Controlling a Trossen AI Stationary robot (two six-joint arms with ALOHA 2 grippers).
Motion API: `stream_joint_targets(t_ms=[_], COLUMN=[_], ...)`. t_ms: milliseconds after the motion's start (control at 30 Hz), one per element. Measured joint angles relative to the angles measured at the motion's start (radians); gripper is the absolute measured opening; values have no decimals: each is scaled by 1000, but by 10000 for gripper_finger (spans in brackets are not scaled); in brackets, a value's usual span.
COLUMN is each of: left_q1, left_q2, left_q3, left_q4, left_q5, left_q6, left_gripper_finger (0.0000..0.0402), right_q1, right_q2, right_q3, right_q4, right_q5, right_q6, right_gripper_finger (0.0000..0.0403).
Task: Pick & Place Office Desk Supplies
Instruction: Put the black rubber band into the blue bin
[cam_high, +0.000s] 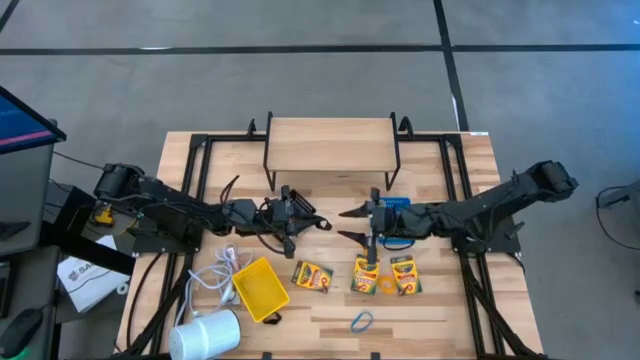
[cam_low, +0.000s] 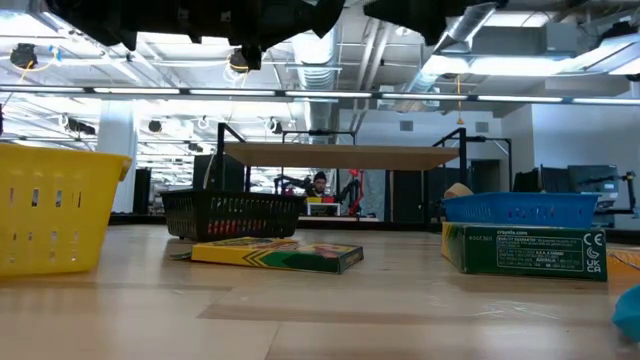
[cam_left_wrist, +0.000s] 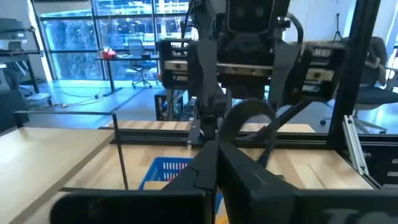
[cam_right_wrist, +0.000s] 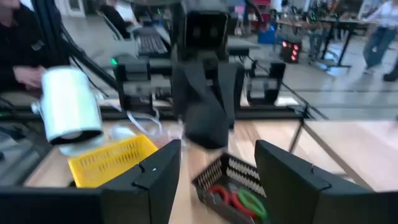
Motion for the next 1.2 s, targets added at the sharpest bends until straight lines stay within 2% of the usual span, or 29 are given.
stream_joint_targets(t_ms=[167, 400, 1200], left_q1=[0, -4, -14], left_q2=[0, 0, 1], left_q3=[0, 0, 0], left_q4=[24, 26, 79], left_q5=[1, 1, 101], left_q6=[18, 18, -6], left_gripper_finger=[2, 2, 2], right_q1=[-17, -15, -3], right_q2=[51, 107, 108], right_q3=[1, 2, 1], right_q4=[66, 184, 260], right_q5=[-66, -88, -112], right_q6=[8, -17, -64], right_gripper_finger=[203, 203, 203])
